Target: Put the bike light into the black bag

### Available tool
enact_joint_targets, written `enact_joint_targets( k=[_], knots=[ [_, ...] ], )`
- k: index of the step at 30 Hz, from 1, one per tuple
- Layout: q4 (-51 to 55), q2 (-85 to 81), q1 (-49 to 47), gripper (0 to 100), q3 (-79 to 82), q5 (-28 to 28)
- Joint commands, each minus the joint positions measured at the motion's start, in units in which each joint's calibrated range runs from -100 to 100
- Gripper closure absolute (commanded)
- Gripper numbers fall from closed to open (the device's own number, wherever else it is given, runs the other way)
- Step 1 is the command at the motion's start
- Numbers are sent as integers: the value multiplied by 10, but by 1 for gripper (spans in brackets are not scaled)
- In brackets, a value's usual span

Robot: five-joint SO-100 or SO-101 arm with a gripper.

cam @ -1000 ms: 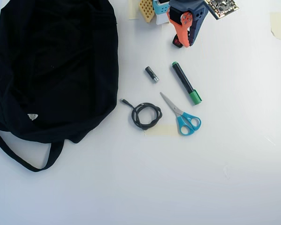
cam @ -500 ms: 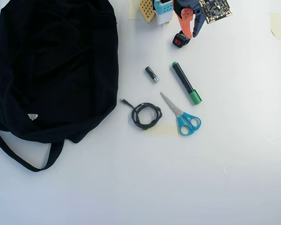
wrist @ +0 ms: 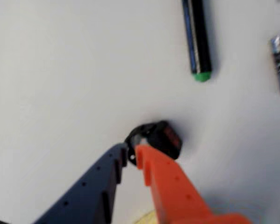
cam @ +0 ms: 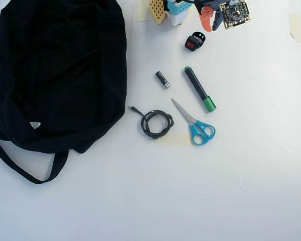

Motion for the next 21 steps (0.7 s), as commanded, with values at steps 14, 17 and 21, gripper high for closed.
enact_joint_targets(
  k=[14, 17, 21],
  knots=[
    [-92, -11, -72, 98, 90, -85],
    [-117, -11, -70, 98, 104, -80],
    [-161, -11, -66, 98, 131, -56]
  ],
)
